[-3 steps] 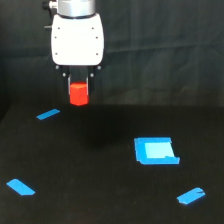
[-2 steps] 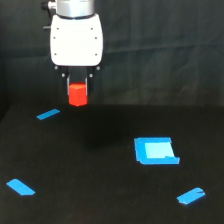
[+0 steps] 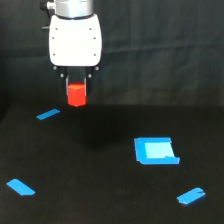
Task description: Pick up the red object from the table
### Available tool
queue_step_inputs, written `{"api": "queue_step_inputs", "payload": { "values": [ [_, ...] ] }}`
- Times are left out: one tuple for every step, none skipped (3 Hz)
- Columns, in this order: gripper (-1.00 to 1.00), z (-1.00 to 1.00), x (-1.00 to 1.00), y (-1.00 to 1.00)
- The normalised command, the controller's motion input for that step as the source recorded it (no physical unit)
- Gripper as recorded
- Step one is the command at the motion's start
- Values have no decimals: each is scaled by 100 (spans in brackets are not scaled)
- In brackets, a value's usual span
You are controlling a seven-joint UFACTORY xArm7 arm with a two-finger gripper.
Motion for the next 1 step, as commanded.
{"api": "queue_step_inputs", "payload": {
  "values": [
    [-97,6,3,-2]
  ]
}}
